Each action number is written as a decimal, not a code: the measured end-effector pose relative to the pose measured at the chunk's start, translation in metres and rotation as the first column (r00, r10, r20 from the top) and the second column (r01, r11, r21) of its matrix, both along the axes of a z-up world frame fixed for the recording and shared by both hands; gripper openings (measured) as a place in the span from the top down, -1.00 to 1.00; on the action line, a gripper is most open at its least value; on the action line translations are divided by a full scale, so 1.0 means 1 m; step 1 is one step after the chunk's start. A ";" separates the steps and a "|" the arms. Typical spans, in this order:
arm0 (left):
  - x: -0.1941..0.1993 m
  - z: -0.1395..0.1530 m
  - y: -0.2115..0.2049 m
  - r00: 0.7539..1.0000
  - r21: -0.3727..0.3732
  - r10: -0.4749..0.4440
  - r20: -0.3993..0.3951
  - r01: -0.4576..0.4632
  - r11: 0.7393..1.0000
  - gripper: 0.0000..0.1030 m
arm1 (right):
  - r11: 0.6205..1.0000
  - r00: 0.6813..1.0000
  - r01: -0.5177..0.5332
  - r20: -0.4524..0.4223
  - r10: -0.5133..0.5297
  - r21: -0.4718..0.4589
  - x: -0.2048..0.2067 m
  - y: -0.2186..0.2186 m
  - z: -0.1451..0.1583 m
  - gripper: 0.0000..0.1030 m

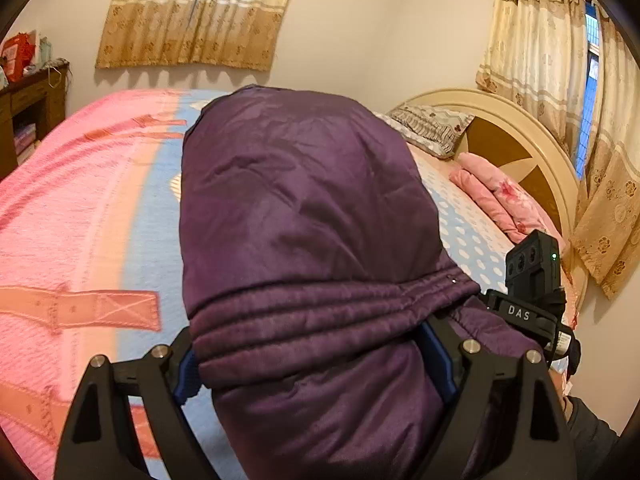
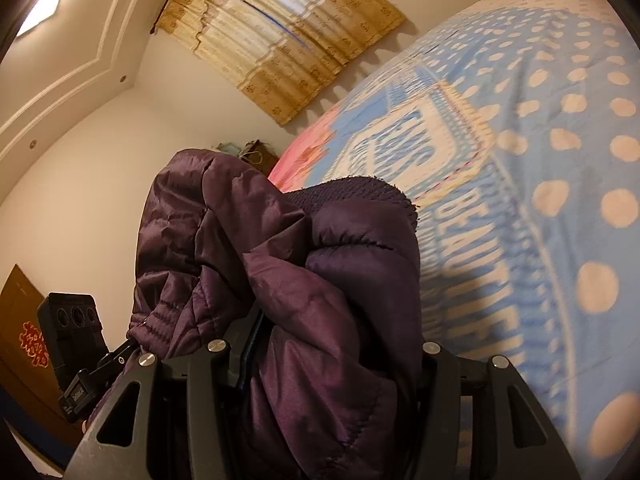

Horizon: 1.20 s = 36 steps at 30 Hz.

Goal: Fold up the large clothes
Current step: 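Carry the bundle with both tools and lower it onto the pink bedspread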

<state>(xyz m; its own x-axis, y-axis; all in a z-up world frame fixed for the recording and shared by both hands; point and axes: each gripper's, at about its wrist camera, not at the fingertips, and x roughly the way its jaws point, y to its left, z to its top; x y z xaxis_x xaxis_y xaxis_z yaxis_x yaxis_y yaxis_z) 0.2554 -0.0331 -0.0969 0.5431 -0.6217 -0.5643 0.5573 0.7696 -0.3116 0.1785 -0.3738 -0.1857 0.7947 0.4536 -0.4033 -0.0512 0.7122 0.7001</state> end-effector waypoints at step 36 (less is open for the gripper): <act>-0.044 0.002 0.216 0.890 -0.061 0.455 0.031 -0.452 0.890 -0.73 | 0.874 0.874 -0.485 0.026 0.486 -0.026 0.093 0.301 0.032 0.01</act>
